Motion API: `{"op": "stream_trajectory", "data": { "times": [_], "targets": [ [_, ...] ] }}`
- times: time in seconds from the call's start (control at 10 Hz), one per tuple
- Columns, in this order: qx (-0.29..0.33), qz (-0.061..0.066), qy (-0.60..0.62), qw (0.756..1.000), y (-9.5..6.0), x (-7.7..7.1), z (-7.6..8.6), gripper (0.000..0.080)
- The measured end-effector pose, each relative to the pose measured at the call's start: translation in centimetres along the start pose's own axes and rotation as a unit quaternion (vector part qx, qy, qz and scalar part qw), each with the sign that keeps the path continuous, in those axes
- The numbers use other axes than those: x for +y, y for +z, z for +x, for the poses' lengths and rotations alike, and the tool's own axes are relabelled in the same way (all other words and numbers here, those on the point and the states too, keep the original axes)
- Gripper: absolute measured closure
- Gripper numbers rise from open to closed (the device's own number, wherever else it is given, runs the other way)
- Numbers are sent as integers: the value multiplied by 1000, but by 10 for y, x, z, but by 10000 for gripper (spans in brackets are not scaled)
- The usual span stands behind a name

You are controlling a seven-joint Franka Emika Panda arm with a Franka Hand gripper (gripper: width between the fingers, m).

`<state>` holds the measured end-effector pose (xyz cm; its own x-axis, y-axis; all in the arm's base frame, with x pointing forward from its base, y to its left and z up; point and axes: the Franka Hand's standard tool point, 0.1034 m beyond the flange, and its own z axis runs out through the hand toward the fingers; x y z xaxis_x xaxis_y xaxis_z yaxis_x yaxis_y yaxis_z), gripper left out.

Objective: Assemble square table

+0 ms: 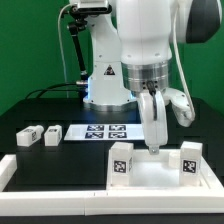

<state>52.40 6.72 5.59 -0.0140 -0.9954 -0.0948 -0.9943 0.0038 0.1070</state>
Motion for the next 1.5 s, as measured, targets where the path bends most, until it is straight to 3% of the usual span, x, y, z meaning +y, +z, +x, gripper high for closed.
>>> {"op": "stream_trajectory", "data": {
  "times": [0.3, 0.5, 0.7, 0.8, 0.9, 1.0, 1.1, 1.2, 1.4, 1.5],
  "targets": [
    [1, -3, 4, 1000, 2, 2, -1, 150],
    [-2, -49, 39, 998, 13, 24, -13, 150],
    [11, -77, 63, 995, 36, 37, -15, 150],
    [21, -86, 58, 994, 46, 41, -16, 150],
    [24, -80, 49, 995, 46, 39, -16, 150],
    [22, -40, 35, 998, 43, 27, -9, 151],
    [29, 38, 38, 998, 40, 16, -2, 151],
    [37, 56, 36, 997, 45, 23, -3, 151],
    [47, 97, 38, 993, 50, 22, -9, 151],
    [46, 101, 38, 993, 52, 25, -13, 151]
  ]
}}
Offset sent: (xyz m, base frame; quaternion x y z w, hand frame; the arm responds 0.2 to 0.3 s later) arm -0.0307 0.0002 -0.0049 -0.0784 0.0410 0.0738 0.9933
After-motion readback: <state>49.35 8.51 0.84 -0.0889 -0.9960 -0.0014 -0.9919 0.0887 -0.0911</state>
